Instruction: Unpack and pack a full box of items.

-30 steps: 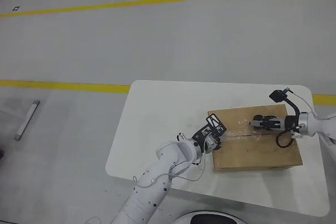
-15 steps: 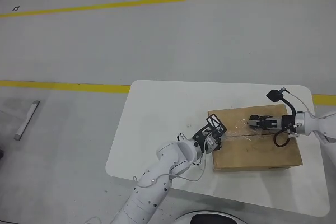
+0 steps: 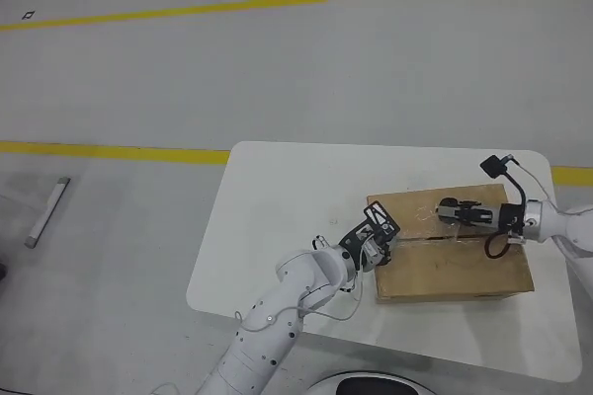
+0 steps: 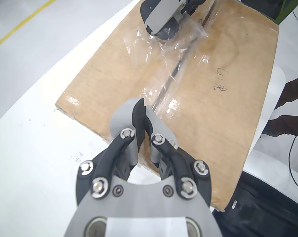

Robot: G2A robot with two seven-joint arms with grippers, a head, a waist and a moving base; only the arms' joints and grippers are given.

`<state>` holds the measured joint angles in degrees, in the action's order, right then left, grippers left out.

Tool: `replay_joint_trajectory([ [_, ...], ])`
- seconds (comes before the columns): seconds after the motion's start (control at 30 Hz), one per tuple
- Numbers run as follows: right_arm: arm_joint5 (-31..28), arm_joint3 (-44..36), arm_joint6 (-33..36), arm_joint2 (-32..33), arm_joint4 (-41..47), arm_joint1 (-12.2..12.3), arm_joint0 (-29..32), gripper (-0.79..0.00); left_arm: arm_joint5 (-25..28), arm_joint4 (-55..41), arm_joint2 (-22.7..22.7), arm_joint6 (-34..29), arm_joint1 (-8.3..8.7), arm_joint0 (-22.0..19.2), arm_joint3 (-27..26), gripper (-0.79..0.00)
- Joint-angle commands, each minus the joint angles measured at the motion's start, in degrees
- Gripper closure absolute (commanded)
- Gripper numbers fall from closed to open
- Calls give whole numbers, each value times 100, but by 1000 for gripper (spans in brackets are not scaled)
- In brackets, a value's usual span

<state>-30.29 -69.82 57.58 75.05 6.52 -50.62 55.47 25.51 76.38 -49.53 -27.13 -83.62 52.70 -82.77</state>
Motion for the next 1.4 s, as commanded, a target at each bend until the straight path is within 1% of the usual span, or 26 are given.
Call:
replay_joint_trajectory([
  [0.0,-141,-28,-83,79,215,6,105,0,15,-6,3,-3,-1,-7,8,0],
  [0.17,-298,-42,-188,230,557,24,322,0,35,-4,11,-6,-5,-35,31,0],
  [0.6,-573,-112,-41,463,1136,64,628,0,9,-12,35,18,-19,-78,84,0],
  [0.83,-582,-121,-7,590,1182,93,726,0,4,-7,71,17,-31,-93,110,0],
  [1.03,-462,-249,-77,741,983,134,834,0,-13,1,92,24,-38,-85,113,0],
  [1.17,-274,-523,-108,880,744,176,895,0,-9,-2,99,18,-39,-75,115,0],
  [1.37,302,-1033,-70,1098,117,258,1021,0,5,-12,100,25,-42,-74,120,0],
])
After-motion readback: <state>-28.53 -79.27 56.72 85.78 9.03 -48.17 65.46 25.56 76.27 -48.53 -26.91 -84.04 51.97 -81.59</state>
